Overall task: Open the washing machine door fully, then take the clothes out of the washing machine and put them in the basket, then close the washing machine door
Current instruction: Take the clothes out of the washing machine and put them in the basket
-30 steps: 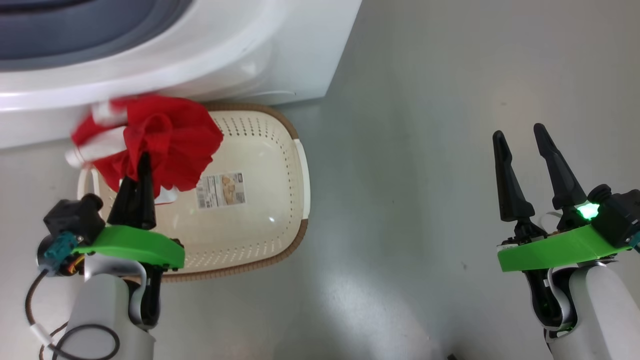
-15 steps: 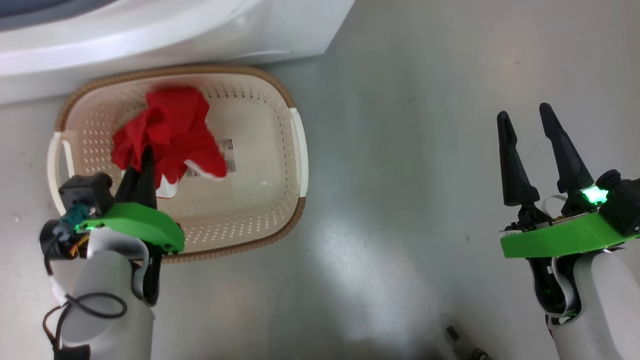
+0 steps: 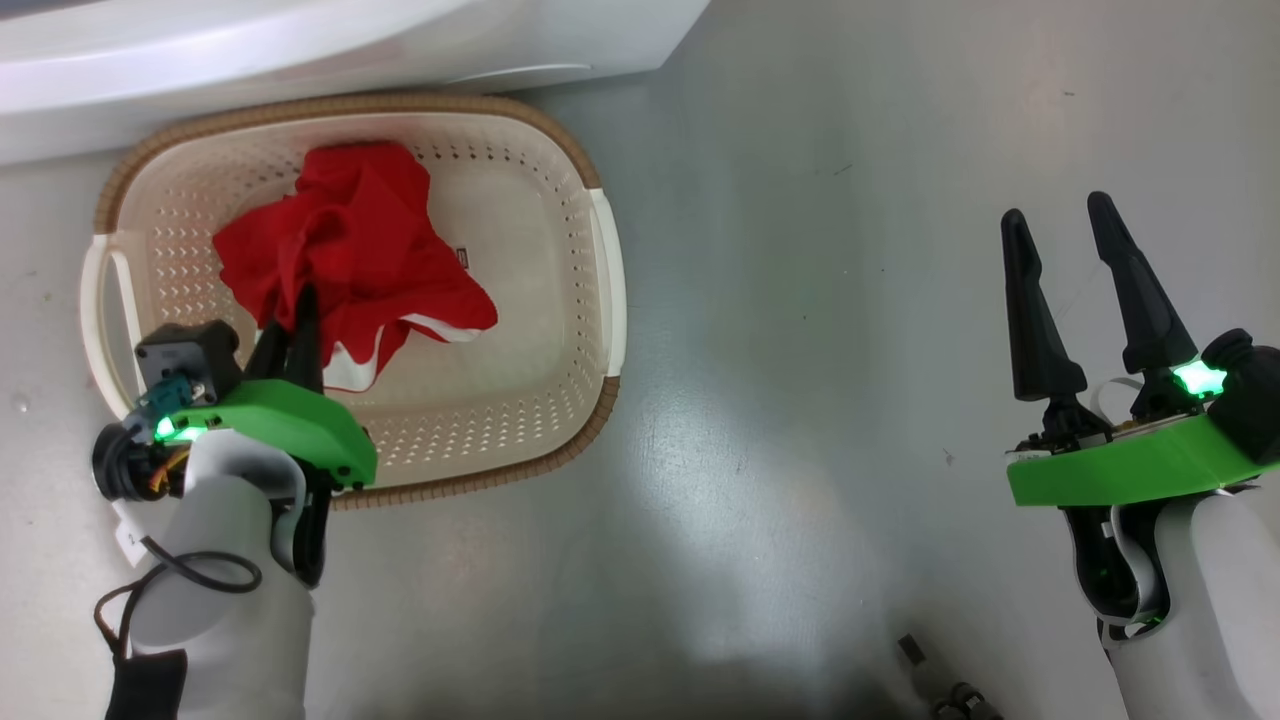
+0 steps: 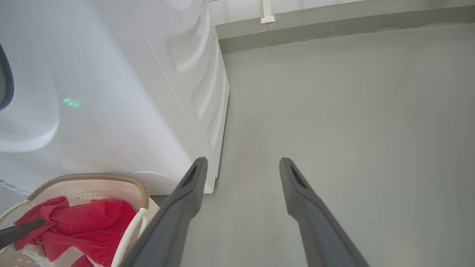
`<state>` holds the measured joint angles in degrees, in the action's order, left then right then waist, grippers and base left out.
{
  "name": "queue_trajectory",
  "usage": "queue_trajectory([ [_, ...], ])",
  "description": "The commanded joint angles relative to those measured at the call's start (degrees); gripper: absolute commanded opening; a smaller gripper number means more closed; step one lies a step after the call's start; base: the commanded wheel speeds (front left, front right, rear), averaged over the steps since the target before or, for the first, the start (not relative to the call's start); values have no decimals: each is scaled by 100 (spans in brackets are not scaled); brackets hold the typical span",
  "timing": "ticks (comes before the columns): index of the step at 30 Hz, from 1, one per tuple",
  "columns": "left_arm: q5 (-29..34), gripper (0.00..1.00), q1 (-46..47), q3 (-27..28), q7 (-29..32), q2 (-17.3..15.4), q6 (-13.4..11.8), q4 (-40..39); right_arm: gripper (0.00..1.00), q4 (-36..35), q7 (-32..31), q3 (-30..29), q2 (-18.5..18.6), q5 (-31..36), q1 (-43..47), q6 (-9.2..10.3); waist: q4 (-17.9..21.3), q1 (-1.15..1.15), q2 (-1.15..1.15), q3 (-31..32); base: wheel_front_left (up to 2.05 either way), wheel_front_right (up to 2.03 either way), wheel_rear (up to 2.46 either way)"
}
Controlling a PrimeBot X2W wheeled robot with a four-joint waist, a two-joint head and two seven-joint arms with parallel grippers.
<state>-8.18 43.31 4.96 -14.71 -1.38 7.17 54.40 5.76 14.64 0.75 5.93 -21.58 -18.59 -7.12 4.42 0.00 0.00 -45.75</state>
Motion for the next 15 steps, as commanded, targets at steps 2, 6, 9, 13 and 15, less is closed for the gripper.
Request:
queue_trajectory([
  [2,-63,62,-138,81,-29,-150,32,-28,100,-100,36,132,47,50,85,-36,2,0,0,48,0,0,0],
  [6,-157,100,-196,46,-29,-150,32,-13,100,-74,36,136,46,49,102,-36,-5,0,0,153,0,0,0],
  [9,-267,100,-266,18,-29,-150,32,-23,100,-48,36,137,49,51,124,-36,-24,0,0,248,0,0,0],
  [13,-417,100,-384,-18,-29,-150,32,-95,100,-3,36,154,60,50,154,-36,-57,0,0,432,0,0,0],
  [15,-466,100,-448,-14,-29,-150,32,-193,100,14,36,152,66,44,168,-36,-78,0,0,536,0,0,0],
])
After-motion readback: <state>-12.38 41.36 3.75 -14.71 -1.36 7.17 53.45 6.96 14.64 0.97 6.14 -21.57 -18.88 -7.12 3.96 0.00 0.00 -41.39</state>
